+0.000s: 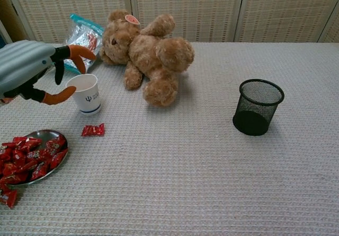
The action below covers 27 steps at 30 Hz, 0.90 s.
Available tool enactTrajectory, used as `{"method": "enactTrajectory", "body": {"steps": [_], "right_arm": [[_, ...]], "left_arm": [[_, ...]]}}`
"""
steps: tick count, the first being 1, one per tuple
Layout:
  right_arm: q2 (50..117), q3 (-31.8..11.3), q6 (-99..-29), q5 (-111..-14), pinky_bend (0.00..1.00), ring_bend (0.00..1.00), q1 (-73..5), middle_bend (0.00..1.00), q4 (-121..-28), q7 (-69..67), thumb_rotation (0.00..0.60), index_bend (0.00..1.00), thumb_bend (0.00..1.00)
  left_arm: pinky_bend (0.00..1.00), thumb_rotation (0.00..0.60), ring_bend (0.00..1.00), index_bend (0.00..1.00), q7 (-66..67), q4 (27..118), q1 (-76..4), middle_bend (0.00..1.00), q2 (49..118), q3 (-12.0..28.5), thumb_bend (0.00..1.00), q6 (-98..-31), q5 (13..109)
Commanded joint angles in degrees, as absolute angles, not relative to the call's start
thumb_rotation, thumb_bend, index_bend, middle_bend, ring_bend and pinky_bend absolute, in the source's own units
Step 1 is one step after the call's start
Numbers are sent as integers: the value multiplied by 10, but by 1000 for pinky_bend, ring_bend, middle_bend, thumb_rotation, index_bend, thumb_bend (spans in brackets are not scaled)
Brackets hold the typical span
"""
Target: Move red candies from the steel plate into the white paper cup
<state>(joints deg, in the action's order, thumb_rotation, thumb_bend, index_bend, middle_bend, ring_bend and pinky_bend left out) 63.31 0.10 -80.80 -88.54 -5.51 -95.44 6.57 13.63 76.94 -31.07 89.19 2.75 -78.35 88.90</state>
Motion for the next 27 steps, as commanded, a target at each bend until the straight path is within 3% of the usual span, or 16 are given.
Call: {"method": "enactTrajectory", "body": {"steps": [1,3,6,20,27], "right_arm": [[633,3,-808,-889,0,0,-55,0,-955,64,600,0,15],[632,3,-809,-891,0,0,-55,0,-955,63,600,0,15],[632,5,-809,-893,0,0,-55,0,-956,63,600,0,15],[634,3,-802,-887,0,0,-57,0,-953,64,600,0,15],[633,2,-802,-885,0,0,-57,0,-953,64,600,0,15]], "left_arm": [[1000,600,826,256,187,812,-285,820,879,-1,412,-774,889],[1000,600,895,267,205,826,-282,922,878,-6,412,-750,870],[1000,600,948,278,221,822,-282,978,890,0,412,-728,846],[1000,600,978,306,277,742,-309,1000,956,37,400,-636,760],[1000,600,978,316,296,716,-319,1000,980,43,393,-624,750]]}}
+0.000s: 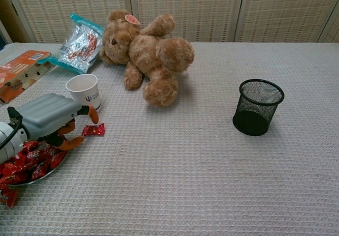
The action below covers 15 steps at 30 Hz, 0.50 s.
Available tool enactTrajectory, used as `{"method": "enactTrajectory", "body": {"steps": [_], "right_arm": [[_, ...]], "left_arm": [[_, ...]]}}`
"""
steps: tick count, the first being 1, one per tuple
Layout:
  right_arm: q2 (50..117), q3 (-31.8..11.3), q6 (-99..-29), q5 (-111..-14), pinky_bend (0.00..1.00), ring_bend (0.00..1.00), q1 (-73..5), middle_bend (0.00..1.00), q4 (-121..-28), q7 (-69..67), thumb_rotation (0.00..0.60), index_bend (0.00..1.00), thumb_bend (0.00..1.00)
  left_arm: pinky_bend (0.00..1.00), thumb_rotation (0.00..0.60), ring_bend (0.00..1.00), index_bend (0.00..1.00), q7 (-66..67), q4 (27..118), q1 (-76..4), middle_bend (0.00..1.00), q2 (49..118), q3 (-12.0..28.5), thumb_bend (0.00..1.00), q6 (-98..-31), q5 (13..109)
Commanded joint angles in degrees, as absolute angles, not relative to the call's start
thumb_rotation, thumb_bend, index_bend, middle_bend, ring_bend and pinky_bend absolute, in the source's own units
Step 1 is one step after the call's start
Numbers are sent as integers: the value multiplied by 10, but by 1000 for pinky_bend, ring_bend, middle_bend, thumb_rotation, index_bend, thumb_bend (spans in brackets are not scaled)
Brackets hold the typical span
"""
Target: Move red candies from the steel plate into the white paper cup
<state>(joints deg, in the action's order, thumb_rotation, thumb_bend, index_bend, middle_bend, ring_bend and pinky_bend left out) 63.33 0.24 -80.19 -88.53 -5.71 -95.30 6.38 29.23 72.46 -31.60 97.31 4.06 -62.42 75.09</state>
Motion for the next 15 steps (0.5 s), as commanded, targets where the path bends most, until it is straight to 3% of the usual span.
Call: {"method": "enactTrajectory", "body": {"steps": [1,15], "right_arm": [[633,2,-801,-885,0,0,-57,0,-953,63,600,0,15],[633,1,-801,-881,0,0,-57,0,-953,64,600,0,15]], "left_arm": [[1000,600,978,319,296,712,-320,1000,983,45,391,-625,750],[1000,600,978,523,282,674,-321,1000,1001,48,393,-636,758]]}}
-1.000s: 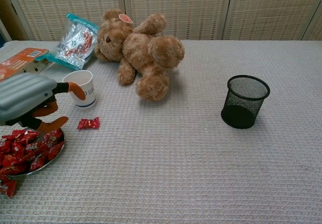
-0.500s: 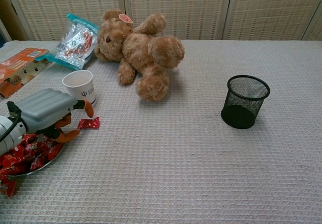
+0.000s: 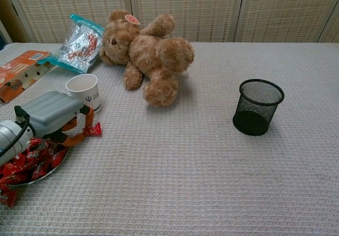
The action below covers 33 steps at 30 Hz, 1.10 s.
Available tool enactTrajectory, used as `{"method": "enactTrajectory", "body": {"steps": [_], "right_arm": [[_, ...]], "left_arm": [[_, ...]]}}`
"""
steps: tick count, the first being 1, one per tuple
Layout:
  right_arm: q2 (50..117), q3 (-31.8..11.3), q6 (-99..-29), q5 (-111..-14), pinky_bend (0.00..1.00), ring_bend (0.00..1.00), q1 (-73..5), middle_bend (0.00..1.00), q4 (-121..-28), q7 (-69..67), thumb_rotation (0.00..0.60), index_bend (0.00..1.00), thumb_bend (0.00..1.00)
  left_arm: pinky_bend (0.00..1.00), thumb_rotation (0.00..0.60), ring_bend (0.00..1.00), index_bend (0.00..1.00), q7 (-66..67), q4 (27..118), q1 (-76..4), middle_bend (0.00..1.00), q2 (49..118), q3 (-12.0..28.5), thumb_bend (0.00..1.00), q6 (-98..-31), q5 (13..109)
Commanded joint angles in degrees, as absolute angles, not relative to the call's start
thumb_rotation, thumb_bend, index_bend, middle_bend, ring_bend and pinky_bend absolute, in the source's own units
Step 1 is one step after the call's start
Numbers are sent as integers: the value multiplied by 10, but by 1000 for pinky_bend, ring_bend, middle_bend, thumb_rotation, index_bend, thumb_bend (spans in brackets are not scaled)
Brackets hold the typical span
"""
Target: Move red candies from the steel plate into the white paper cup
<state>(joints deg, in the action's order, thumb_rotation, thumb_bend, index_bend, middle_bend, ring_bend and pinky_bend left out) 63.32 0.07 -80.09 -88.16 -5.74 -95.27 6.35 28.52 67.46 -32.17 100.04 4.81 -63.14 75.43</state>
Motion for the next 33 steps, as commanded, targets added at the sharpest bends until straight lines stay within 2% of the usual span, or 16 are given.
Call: {"method": "enactTrajectory", "body": {"steps": [1,10,15,20,23,29,33], "right_arm": [[633,1,-801,-881,0,0,-57,0,-953,64,600,0,15],[633,1,-799,-882,0,0,-58,0,-953,63,600,0,15],[632,2,-803,-883,0,0,-57,0,-955,63,600,0,15],[633,1,-801,-881,0,0,-57,0,-954,65,600,0,15],[634,0,-799,-879,0,0,-58,0,-954,68,600,0,15],[635,-1,-801,-876,0,0,-57,0,-954,70,600,0,15],[635,-2,-801,-874,0,0,-57,0,-954,71,600,0,15]], "left_arm": [[1000,600,978,528,280,674,-320,1000,1001,47,395,-640,761],[1000,600,978,532,243,745,-304,1000,955,57,393,-699,794],[1000,600,978,526,237,792,-308,1000,914,92,394,-712,781],[1000,600,977,525,229,795,-327,1000,893,135,393,-694,747],[1000,600,976,518,240,781,-342,1000,891,147,387,-667,721],[1000,600,965,492,272,760,-360,995,893,141,384,-630,691],[1000,600,960,439,286,750,-366,983,894,137,389,-611,668]]}}
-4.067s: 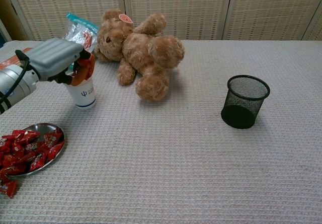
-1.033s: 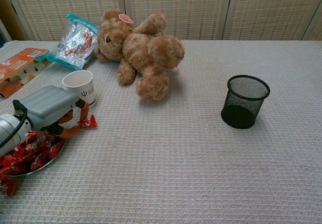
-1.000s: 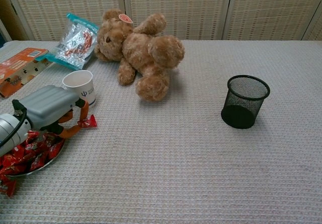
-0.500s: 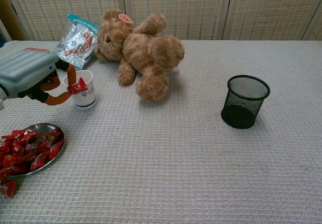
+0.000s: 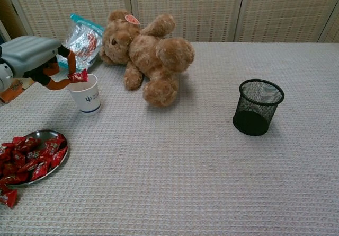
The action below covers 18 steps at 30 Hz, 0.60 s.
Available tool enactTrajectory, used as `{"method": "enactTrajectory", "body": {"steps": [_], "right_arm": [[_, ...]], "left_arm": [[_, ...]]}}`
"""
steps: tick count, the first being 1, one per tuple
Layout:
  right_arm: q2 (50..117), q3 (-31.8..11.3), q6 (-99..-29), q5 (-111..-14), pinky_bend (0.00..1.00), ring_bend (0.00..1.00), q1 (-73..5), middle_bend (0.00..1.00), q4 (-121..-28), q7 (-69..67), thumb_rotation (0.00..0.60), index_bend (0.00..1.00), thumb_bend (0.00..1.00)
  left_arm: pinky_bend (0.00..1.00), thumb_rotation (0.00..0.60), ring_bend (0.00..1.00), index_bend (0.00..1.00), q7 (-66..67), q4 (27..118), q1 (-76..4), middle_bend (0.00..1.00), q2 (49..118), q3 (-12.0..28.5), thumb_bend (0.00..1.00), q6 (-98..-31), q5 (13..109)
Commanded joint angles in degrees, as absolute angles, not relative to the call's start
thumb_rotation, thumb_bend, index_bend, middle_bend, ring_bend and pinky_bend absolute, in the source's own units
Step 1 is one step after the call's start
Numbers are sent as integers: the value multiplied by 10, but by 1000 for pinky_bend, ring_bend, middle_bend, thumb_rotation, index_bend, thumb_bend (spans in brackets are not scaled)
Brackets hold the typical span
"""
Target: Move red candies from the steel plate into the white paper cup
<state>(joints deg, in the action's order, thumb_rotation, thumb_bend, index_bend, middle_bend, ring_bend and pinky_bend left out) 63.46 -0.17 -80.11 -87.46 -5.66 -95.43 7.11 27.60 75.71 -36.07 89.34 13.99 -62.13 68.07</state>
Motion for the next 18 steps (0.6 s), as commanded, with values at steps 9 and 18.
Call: {"method": "enactTrajectory", "body": {"steps": [9,18], "right_arm": [[635,-2,-800,-873,0,0,-57,0,-954,72,600,0,15],[632,5,-799,-886,0,0,-57,0,-956,67,600,0,15]], "left_arm": [[1000,600,951,367,283,782,-357,855,881,122,390,-646,690],[1000,600,885,222,253,894,-250,429,808,15,396,-768,793]]}}
